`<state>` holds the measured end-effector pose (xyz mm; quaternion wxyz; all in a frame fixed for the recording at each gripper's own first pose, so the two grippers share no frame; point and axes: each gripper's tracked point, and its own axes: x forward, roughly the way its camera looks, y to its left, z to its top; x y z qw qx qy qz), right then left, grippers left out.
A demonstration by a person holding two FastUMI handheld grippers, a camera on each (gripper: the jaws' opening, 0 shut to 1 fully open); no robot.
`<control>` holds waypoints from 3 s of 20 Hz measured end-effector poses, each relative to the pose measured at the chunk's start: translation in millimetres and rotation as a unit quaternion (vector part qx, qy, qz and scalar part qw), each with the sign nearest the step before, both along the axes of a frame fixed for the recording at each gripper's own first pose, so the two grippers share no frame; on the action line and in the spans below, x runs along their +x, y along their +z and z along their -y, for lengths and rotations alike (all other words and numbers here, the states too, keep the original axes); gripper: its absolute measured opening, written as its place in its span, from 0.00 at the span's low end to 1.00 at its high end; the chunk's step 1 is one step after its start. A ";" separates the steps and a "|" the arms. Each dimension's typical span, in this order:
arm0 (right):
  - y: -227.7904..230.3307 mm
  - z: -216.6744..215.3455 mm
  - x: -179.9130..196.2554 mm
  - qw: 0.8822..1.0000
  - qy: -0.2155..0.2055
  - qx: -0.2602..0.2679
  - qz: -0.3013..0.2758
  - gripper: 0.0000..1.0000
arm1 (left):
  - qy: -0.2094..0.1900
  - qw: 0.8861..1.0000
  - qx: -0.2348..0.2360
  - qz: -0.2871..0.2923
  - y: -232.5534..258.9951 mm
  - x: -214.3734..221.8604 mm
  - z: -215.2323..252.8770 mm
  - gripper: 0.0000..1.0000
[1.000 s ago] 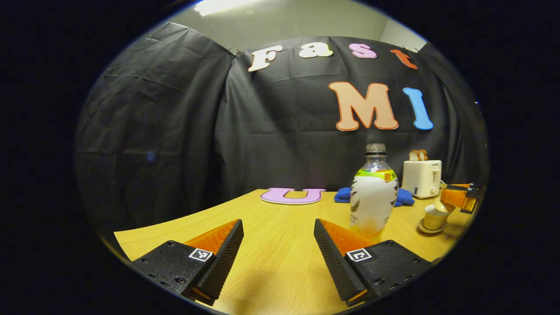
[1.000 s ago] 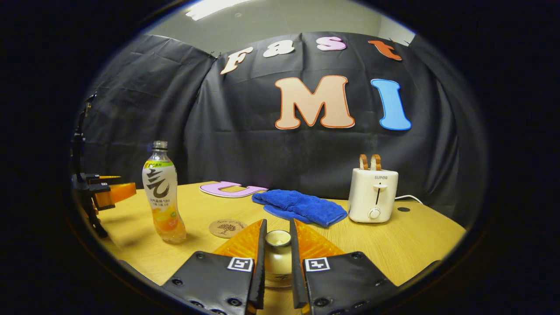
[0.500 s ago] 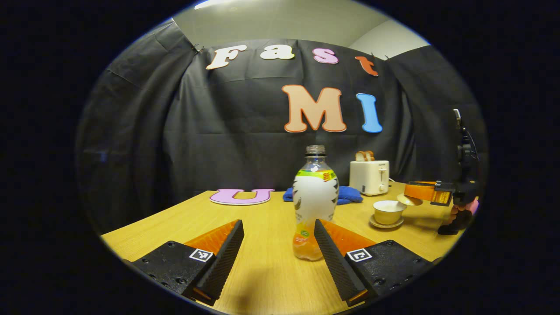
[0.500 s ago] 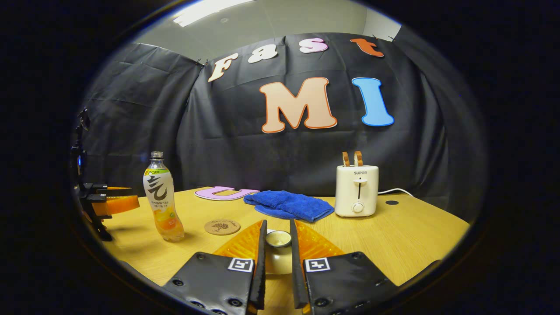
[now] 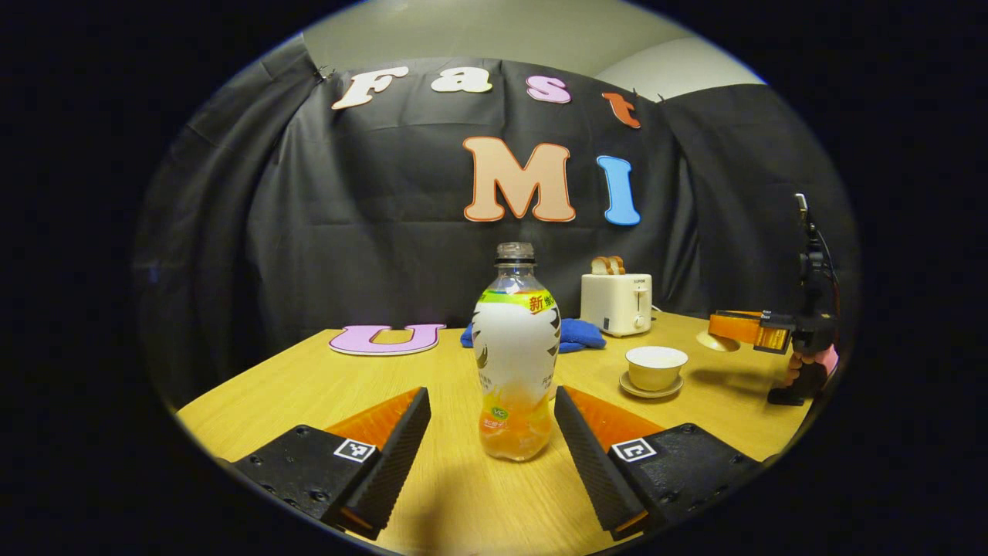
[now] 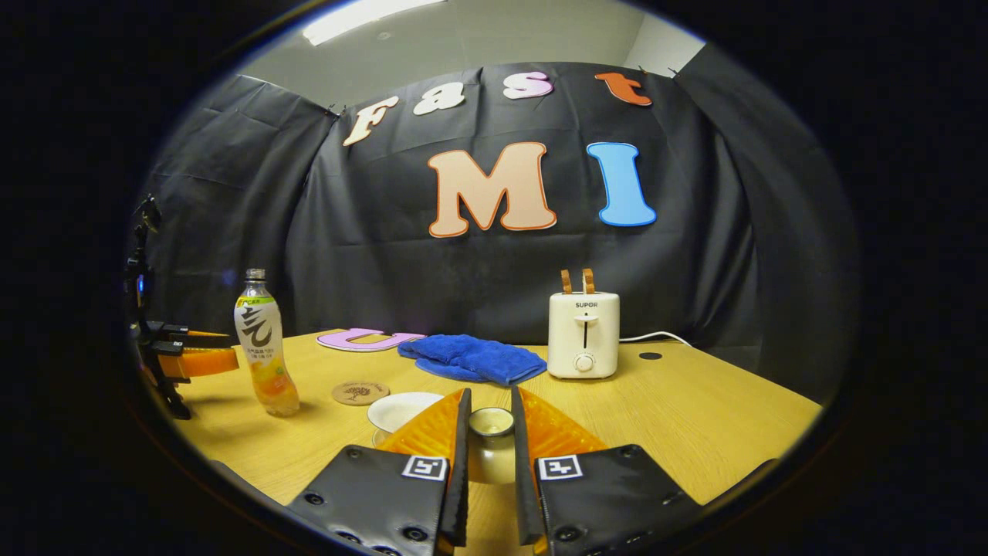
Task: Open the teacup lid with one hand, grasp the water bottle and pour water into the teacup with the other hand; after pouring, place the water bottle on the coaster and then close the teacup lid.
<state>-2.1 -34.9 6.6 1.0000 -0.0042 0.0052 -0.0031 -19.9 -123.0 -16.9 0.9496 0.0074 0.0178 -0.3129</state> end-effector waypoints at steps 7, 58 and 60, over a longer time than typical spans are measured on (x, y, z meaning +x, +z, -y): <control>1.8 8.8 -4.2 1.000 -0.004 0.000 0.001 0.27 | -0.001 0.999 0.006 -0.035 -8.7 24.5 29.4 0.96; 2.5 79.5 -0.7 0.997 -0.081 -0.003 0.005 0.27 | -0.060 0.570 0.782 0.244 4.1 78.3 109.8 0.55; 2.2 79.6 -0.3 0.997 -0.081 -0.003 0.005 0.27 | -0.060 0.557 0.789 0.251 7.6 79.7 110.5 0.55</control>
